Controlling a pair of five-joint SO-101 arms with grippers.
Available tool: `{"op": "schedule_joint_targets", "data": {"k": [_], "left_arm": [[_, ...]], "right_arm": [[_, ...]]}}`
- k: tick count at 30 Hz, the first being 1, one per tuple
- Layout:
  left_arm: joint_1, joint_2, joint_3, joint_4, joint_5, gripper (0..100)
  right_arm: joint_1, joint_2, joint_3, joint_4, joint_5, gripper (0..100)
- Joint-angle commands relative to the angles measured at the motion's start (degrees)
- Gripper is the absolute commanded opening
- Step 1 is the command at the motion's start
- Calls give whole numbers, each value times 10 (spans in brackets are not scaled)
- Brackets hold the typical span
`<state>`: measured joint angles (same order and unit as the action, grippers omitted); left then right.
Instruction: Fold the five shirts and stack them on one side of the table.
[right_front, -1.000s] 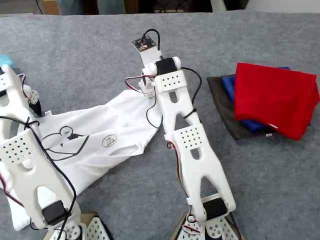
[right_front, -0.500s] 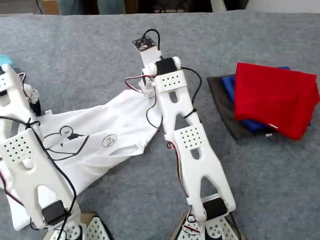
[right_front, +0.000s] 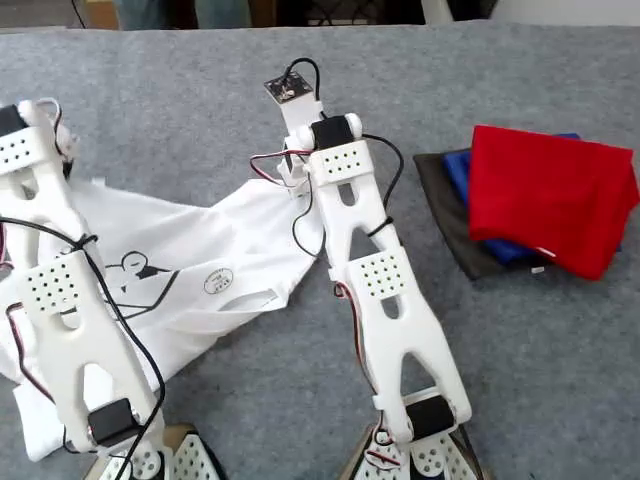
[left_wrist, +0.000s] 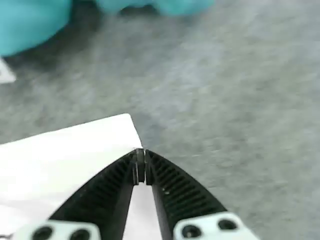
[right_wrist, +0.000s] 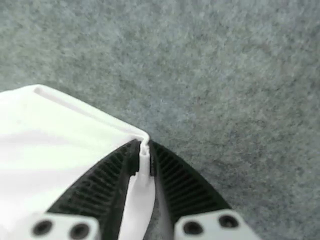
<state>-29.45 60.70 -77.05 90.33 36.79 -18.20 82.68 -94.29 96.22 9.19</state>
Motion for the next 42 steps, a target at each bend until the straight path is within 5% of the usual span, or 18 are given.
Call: {"op": "schedule_joint_targets", "data": {"k": [1,19,24,30,42], "left_arm": [[3,-12,-46,-25,-3,29],[52,-10,-142,-29,-4,29],[16,18,-53,-4,-4,30],[0,44,-17,108,-6,30],[-77,-1,257,106,-87,29]], "right_arm": [[11,-2,-15,-4,19,14],[98,-48,-15,-28,-53,14],[101,-50,-16,-25,-34,14],[88,-80,-15,20,113,14],[90,-9,-15,-24,123,14]]}}
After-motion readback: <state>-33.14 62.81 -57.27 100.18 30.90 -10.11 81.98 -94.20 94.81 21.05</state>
